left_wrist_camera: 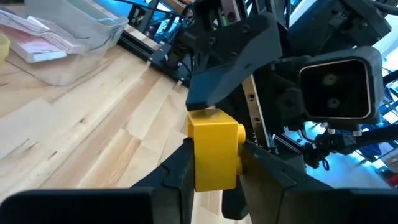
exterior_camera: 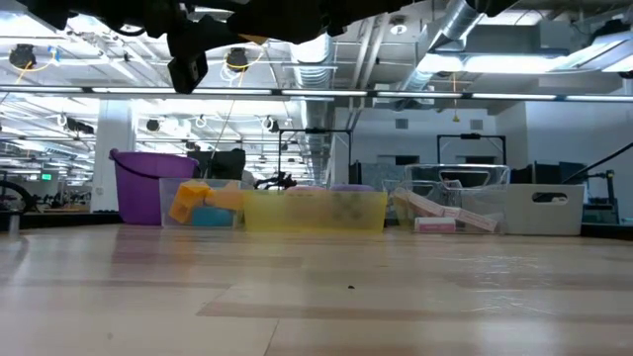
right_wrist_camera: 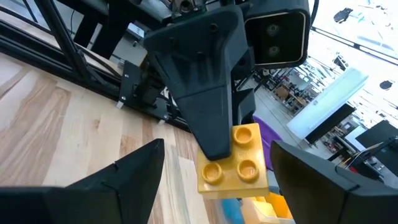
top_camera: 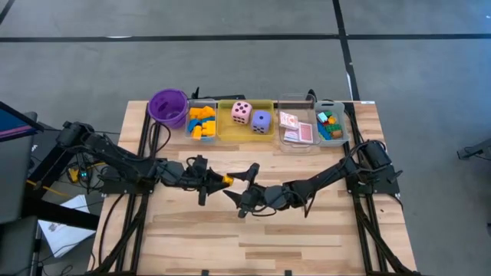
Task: Pick & Place Toys
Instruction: Put the small yellow game piece into the gray bin
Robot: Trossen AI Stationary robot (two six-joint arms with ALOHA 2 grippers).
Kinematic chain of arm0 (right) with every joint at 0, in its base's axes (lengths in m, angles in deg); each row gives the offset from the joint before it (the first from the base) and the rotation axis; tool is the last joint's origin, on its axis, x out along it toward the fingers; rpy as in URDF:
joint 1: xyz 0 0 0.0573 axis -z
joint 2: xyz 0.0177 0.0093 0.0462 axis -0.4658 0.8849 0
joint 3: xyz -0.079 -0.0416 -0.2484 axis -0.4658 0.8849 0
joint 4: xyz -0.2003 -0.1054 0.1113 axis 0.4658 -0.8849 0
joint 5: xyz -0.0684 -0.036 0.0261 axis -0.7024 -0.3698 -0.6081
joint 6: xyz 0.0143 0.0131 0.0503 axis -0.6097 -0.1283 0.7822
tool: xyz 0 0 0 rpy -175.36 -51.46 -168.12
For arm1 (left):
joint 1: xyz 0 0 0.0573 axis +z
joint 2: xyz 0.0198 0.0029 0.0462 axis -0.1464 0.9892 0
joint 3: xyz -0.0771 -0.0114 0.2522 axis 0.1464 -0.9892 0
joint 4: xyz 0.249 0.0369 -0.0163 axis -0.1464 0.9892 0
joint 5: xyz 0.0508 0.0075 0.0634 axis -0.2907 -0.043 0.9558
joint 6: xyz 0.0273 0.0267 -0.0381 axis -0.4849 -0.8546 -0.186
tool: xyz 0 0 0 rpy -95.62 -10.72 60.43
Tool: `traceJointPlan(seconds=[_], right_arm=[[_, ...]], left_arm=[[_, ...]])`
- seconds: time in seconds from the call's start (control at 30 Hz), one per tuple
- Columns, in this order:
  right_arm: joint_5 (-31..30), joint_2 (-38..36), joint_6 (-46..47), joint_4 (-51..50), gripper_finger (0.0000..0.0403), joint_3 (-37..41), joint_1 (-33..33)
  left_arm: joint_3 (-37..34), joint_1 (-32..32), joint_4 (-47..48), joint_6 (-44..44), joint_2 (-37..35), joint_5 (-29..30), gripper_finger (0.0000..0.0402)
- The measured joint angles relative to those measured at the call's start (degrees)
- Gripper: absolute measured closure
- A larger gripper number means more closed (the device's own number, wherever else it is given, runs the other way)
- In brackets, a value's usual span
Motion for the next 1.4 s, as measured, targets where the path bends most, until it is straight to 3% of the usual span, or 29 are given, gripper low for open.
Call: traceJointPlan(seconds=[0.47, 0.9, 1.07, 1.27, 1.4], right_arm=[[0.0, 0.0, 0.29, -0.23, 0.013, 0.0, 0.0], [-0.03, 0.0, 0.19, -0.56, 0.0265, -0.02, 0.02], [0.04, -0.02, 0.24, -0.93, 0.0264, -0.06, 0.0], [-1.85, -0.04, 2.0, -1.1, 0.0229, -0.11, 0.06], [-3.06, -0.02, 4.95, -2.86, 0.0258, -0.04, 0.83]], left_arm=[[0.0, -0.02, 0.09, 0.0, 0.0, -0.87, 0.0307], [0.0, -0.02, 0.59, 0.26, -0.02, -0.94, 0.0306], [0.0, -0.02, 0.69, 0.17, -0.02, -2.42, 0.0293], [0.0, 0.0, 0.86, -1.48, -1.0, -5.29, 0.0279], [0.11, -0.11, 1.72, -8.05, -5.59, -10.14, 0.0272]])
